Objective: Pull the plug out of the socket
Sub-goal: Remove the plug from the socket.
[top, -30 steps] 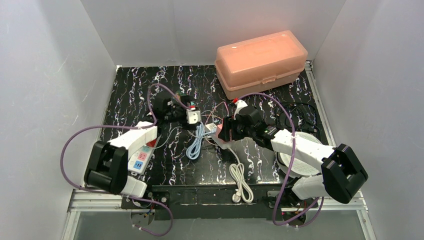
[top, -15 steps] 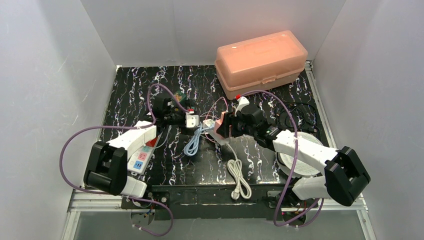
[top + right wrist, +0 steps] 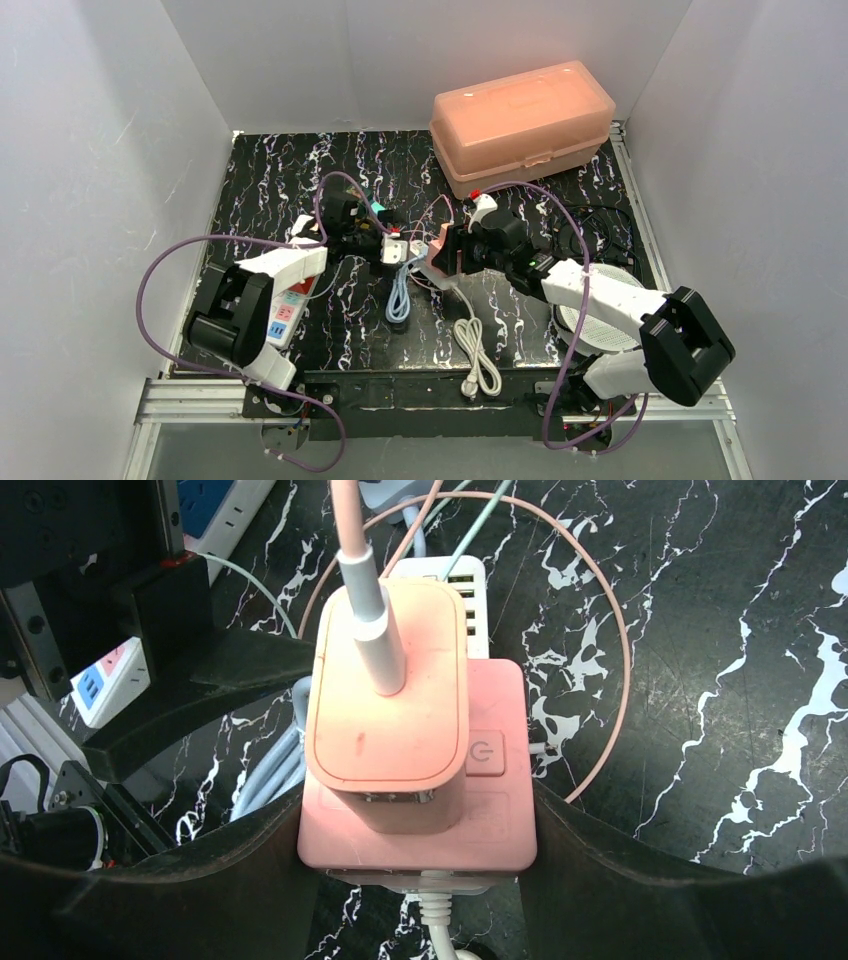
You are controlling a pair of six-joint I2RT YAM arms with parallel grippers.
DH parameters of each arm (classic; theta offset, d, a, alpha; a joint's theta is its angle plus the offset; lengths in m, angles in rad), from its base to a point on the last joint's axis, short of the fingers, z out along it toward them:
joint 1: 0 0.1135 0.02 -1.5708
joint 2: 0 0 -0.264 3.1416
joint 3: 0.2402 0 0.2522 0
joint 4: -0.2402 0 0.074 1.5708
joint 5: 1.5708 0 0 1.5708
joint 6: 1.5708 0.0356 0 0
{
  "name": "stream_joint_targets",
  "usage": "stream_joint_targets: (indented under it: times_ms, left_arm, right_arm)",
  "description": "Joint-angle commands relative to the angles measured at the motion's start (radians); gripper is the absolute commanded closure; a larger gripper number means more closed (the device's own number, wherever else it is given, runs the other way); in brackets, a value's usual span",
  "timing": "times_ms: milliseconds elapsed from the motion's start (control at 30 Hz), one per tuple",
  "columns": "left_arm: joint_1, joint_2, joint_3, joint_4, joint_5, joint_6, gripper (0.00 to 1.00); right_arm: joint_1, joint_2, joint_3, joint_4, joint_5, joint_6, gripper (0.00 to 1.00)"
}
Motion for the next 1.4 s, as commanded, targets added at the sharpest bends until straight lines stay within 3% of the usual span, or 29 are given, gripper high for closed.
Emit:
stream_joint_targets:
  times_ms: [0,133,267,400,500,600,667,700,800,933,1067,1367]
  left_arm:
    - [-0.045,0.047,-0.025,-0.006,0.077,0.045,0.03]
    - [-0.061,0.083,-0.025,-0.044,0.125,0.121,0.07]
    - [-0.063,0.076,0.002,-0.213,0.158,0.269,0.17]
    - [-0.051,0.018,0.069,-0.395,0.121,0.315,0.21]
    - [-0.008,-0.057,0.152,-0.618,0.112,0.332,0.17]
    - [0.049,-0.123,0.254,-1.051,0.111,0.439,0.02]
    - [0.065,-0.144,0.322,-1.29,0.102,0.505,0.02]
    - [0.067,-0.148,0.35,-1.337,0.103,0.468,0.02]
    - [0.066,-0.134,0.372,-1.338,0.143,0.382,0.02]
    - [0.028,-0.099,0.335,-1.304,0.163,0.501,0.11]
    - [-0.035,-0.049,0.291,-1.078,0.146,0.402,0.14]
    - [-0.111,0.08,0.311,-0.956,0.07,0.281,0.16]
  right_arm:
    - [0.006,-0.002,0.039,0.258,-0.11,0.072,0.91]
    - [0.013,0.027,0.019,0.261,-0.122,0.072,0.91]
    - [0.02,0.044,0.004,0.256,-0.112,0.053,0.91]
    - [0.024,0.051,-0.002,0.222,-0.077,0.001,0.92]
    - [0.027,0.05,-0.014,0.193,-0.042,-0.058,0.92]
    - [0.027,0.054,-0.018,0.155,-0.011,-0.121,0.92]
    - [0.027,0.054,-0.023,0.147,-0.004,-0.14,0.92]
    - [0.027,0.055,-0.026,0.148,-0.003,-0.142,0.92]
    - [0.03,0.06,-0.024,0.156,-0.013,-0.136,0.92]
    - [0.04,0.061,0.0,0.147,-0.007,-0.124,0.92]
    - [0.039,0.061,0.0,0.15,-0.01,-0.11,0.92]
    - [0.057,0.047,-0.029,0.165,-0.001,-0.096,0.93]
